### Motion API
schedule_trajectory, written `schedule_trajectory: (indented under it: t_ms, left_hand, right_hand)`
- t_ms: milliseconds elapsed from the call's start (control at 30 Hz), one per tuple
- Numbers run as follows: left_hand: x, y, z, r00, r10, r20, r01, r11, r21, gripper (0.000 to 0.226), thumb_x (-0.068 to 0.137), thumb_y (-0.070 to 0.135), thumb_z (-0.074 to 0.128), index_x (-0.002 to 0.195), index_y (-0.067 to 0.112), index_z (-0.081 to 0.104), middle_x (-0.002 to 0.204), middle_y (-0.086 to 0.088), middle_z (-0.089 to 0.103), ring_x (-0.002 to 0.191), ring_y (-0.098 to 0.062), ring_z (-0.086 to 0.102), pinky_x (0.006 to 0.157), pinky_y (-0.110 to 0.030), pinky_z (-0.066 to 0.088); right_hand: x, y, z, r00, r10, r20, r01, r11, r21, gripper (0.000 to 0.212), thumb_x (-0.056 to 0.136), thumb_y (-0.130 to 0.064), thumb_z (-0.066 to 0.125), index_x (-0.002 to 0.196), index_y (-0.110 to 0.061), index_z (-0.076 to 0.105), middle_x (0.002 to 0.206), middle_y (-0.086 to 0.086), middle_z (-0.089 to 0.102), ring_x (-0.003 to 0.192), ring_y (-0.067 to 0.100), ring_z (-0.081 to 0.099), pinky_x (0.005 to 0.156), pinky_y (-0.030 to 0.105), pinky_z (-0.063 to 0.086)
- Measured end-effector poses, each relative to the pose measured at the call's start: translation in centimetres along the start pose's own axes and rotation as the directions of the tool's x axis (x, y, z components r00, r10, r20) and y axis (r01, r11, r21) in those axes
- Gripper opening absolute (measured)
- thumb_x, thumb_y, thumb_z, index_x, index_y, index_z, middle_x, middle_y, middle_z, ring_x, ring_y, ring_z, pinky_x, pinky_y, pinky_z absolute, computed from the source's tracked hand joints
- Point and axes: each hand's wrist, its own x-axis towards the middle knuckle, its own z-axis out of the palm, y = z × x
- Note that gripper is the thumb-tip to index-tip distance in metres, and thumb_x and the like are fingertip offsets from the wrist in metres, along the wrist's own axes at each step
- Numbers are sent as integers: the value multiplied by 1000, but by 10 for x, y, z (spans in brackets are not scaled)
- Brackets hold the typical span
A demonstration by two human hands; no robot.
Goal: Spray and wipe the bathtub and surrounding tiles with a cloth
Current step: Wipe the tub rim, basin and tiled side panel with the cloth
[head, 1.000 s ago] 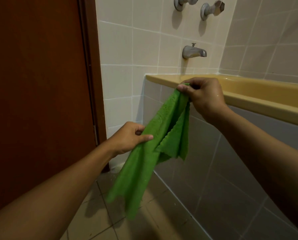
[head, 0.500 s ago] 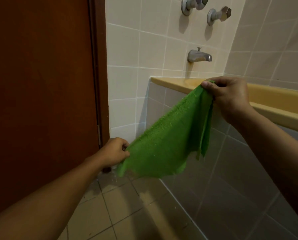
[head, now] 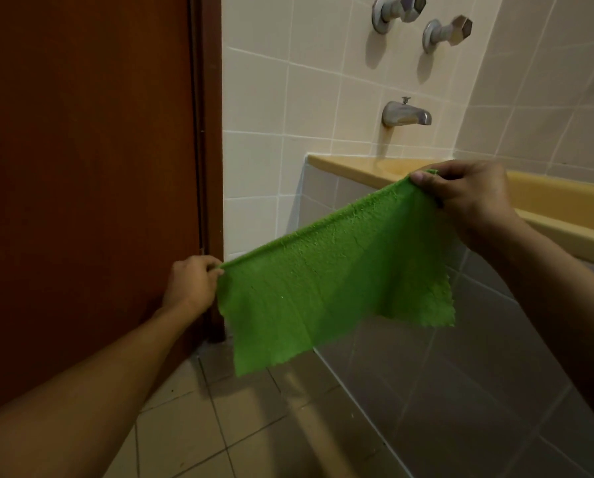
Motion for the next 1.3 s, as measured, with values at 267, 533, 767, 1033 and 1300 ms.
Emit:
schedule_trajectory:
  t_ms: [267,533,767,1033,1300]
  left_hand:
    - [22,6,-34,998,5,-55,0,995,97,13,98,24,64,90,32,60,114,-4,55,107,-24,55,92,-44,53]
    - [15,13,-51,970,-4,242,4,1000,0,14,94,19,73,80,21,76,77,-3,74,75,-24,70,68,-36,56]
    - [9,95,-49,755,-204,623,259,966,2,24,86,16,82,92,-4,70,68,-13,62,44,-17,52,41,-23,45]
    - [16,71,-53,684,-393,615,239,917,320,37,91,25,78,68,6,55,50,-5,51,48,-17,45,51,-27,43]
    - [7,89,-54,487,-192,852,554,822,-132,18,84,8,73,100,2,66,78,-8,68,65,-14,64,55,-22,55]
  right_hand:
    - [2,4,-1,999,25,-26,-25,1000,-16,9,80,-25,84,81,-19,78,77,5,72,65,11,57,63,31,48]
    - [-12,1,7,998,-22,58,40,941,-336,15,75,-30,89,75,-22,77,70,-4,69,63,10,60,63,28,50]
    - [-37,4,38,959,224,172,-134,897,-422,19,72,-22,91,72,-12,75,67,5,70,45,6,61,43,18,47]
    - [-34,17,33,967,254,18,-225,883,-412,19,75,-24,90,75,-11,76,76,8,73,71,19,72,62,33,62]
    - [-39,15,45,894,416,168,-377,899,-225,20,75,-11,88,79,2,73,74,16,72,60,22,69,53,28,59]
